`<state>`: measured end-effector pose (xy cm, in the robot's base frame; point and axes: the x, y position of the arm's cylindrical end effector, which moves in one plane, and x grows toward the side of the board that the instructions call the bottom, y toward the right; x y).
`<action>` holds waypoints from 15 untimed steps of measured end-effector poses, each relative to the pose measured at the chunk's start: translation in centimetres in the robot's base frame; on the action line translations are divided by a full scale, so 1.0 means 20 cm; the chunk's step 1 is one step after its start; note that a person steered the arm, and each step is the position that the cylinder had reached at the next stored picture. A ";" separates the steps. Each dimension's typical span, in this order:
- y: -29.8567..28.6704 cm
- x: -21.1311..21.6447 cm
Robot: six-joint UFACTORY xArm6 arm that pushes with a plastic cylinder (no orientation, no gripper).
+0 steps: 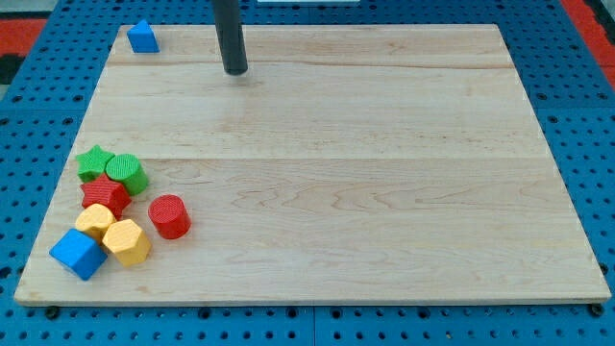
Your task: Push the blue triangle into the group of blocks
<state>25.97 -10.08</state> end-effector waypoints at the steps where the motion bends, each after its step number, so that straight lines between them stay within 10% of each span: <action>1: -0.11 -0.24; 5: -0.86 -0.26; 13: -0.05 0.87; 15: 0.01 0.77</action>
<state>41.33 -9.86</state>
